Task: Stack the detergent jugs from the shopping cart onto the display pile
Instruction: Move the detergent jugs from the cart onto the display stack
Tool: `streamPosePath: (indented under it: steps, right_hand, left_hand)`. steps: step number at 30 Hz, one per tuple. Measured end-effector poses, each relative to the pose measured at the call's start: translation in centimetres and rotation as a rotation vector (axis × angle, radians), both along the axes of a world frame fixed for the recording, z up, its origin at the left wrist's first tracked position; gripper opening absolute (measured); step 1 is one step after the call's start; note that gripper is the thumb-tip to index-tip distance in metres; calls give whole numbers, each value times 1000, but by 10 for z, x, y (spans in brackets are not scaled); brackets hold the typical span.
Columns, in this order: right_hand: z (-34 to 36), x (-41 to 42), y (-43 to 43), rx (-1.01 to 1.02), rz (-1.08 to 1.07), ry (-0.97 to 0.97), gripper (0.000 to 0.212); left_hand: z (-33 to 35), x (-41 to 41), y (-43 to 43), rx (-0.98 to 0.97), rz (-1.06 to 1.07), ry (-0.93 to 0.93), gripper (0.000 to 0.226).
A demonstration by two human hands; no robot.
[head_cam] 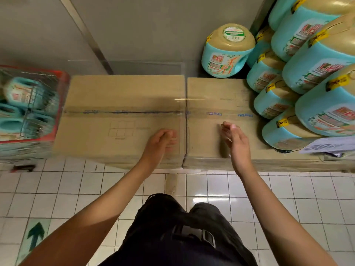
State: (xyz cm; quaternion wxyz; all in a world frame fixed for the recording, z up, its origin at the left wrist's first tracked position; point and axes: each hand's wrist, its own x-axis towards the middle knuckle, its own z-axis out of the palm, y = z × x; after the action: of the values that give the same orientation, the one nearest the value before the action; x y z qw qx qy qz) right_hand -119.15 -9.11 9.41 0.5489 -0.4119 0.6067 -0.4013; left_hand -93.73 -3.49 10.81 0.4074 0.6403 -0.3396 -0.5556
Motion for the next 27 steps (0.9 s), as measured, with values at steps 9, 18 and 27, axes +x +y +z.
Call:
streamPosePath:
  steps: [9,18,27]
  right_hand:
    - [-4,-42,112,50,296,-51,40]
    - [-22,-29,194,224,617,29,32]
    - [-9,186,276,232,1142,33,24]
  left_hand:
    - [-7,-40,162,13,373,53,26]
    - [-14,-51,347,134,635,46,31]
    - [-19,42,505,223,1082,146,58]
